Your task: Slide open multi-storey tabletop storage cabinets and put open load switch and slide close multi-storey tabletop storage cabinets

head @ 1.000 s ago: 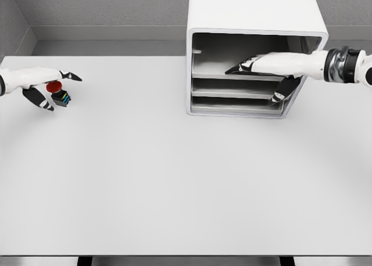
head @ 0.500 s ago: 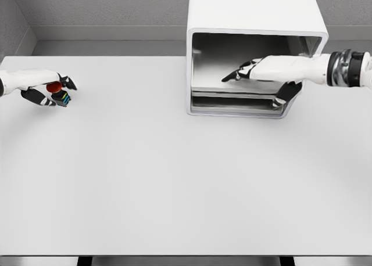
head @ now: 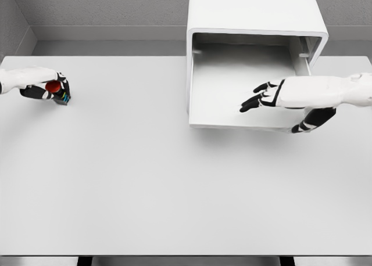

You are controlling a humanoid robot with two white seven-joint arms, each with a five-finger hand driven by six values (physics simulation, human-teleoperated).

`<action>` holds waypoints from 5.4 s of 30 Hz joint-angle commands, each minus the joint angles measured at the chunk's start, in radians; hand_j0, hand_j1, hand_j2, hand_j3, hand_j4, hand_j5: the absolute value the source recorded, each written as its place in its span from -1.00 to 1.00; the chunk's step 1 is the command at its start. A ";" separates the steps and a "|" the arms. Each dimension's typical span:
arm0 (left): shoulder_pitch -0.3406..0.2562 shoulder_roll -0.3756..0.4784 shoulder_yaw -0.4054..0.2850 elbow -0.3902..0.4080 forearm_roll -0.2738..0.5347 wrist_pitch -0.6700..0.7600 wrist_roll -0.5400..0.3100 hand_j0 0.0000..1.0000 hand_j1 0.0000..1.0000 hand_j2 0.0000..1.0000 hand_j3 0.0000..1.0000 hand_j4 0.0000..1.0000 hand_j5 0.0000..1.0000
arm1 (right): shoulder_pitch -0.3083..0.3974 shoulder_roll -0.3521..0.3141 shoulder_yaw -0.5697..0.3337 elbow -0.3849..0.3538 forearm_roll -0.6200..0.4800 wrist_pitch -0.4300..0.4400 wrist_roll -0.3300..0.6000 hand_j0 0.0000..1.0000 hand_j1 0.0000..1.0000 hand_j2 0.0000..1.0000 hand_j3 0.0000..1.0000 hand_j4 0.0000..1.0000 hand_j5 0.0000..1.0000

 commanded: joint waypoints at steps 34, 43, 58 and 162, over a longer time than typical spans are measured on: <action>0.067 0.038 0.002 -0.628 0.268 0.003 0.001 -0.11 -0.11 -0.11 -0.11 -0.11 -0.11 | -0.026 -0.138 -0.033 0.073 -0.167 -0.015 -0.001 1.00 1.00 1.00 1.00 1.00 1.00; 0.066 0.029 0.005 -0.659 0.276 0.003 0.001 -0.11 -0.11 -0.11 -0.11 -0.11 -0.11 | -0.025 -0.176 -0.047 0.061 -0.164 -0.015 -0.001 1.00 1.00 1.00 1.00 1.00 1.00; 0.064 -0.017 0.025 -0.715 0.276 0.003 0.001 -0.11 -0.11 -0.11 -0.11 -0.11 -0.11 | -0.008 -0.185 -0.044 0.061 -0.163 -0.015 -0.001 1.00 1.00 1.00 1.00 1.00 1.00; 0.075 -0.399 -0.026 -0.763 0.102 0.003 0.001 0.45 0.45 0.45 0.45 0.45 0.45 | 0.046 -0.207 -0.056 0.081 -0.031 -0.015 -0.051 1.00 1.00 1.00 1.00 1.00 1.00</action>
